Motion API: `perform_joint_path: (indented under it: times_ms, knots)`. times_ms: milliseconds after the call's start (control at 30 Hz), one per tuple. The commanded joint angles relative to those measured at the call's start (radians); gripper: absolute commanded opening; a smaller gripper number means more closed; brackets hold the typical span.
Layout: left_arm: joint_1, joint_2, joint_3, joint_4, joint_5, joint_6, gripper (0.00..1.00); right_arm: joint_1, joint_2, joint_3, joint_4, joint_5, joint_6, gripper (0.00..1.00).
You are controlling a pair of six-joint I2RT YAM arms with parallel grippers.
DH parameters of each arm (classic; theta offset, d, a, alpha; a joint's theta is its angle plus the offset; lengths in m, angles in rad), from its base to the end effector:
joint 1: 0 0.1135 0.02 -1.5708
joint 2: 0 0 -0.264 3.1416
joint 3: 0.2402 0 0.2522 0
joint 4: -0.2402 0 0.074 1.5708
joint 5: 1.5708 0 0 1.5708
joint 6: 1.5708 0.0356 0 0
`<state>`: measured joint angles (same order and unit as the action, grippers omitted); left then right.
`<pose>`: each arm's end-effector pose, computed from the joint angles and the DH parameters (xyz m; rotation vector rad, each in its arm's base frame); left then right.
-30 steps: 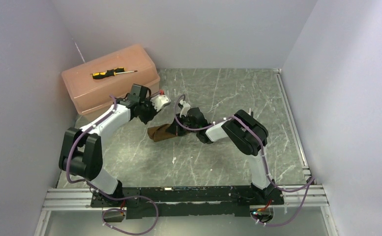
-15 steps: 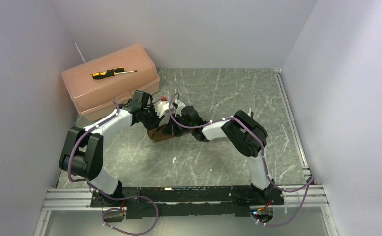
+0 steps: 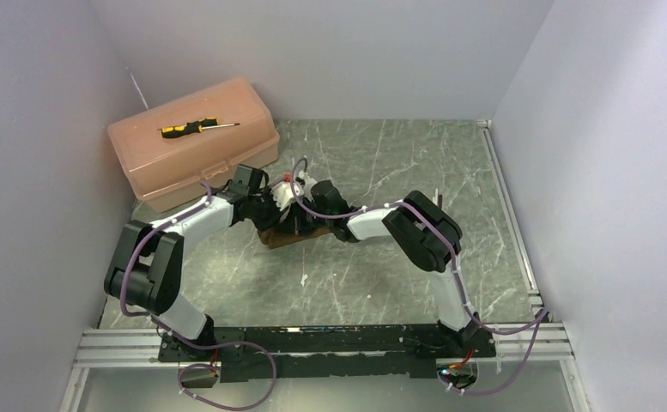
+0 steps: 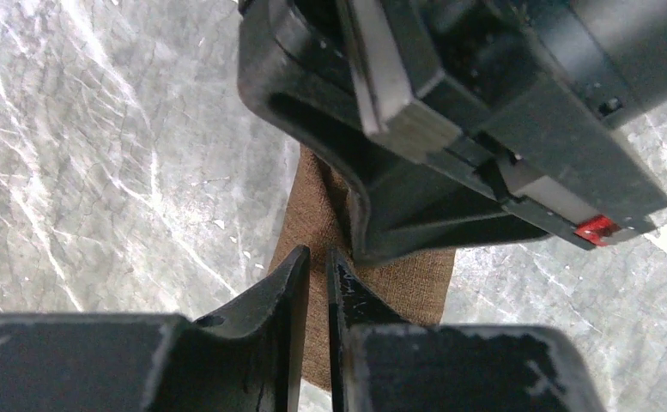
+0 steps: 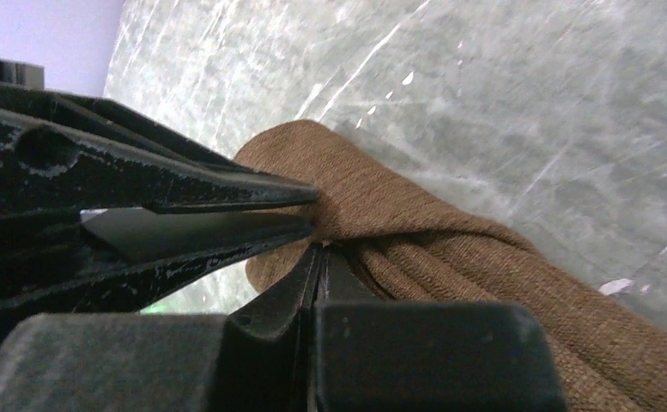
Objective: Fold the napkin into a case and place the utensils inside
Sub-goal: Grasp the top corner of the smaller rectangle folded napkin from the folded napkin.
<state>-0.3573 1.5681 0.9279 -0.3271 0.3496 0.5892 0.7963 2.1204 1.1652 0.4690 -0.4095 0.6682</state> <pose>0.2886 -0.1207 0.1908 1.2535 2.1485 -0.3463 0.2994 0.3263 0.1234 -0.4292 2.2495 1.2663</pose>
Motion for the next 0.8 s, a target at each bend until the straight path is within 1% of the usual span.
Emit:
perform_joint_path:
  times_ms: [0,100,300,400,500,667,767]
  knots:
    - [-0.008,0.008,-0.017,0.056,0.021,0.018,0.17,0.002,0.011,-0.033,0.136,-0.106,0.014,0.00]
    - [-0.008,0.010,-0.020,0.055,0.018,0.024,0.15,0.000,-0.001,-0.070,0.212,-0.125,0.005,0.00]
    - [-0.008,0.010,-0.011,0.027,0.035,0.026,0.17,0.001,0.004,-0.099,0.279,-0.138,0.008,0.00]
    - [-0.007,0.010,-0.014,0.021,0.039,0.038,0.17,0.002,0.039,-0.060,0.224,-0.140,0.009,0.00]
    - [-0.008,0.012,-0.023,0.035,0.034,0.044,0.15,0.008,0.080,0.004,0.135,-0.126,0.001,0.00]
    - [-0.008,0.013,-0.034,0.035,0.036,0.073,0.12,-0.005,0.098,0.016,0.071,-0.047,0.017,0.00]
    - [-0.013,0.013,-0.043,0.035,0.037,0.097,0.08,-0.024,0.103,0.015,0.050,-0.003,0.031,0.00]
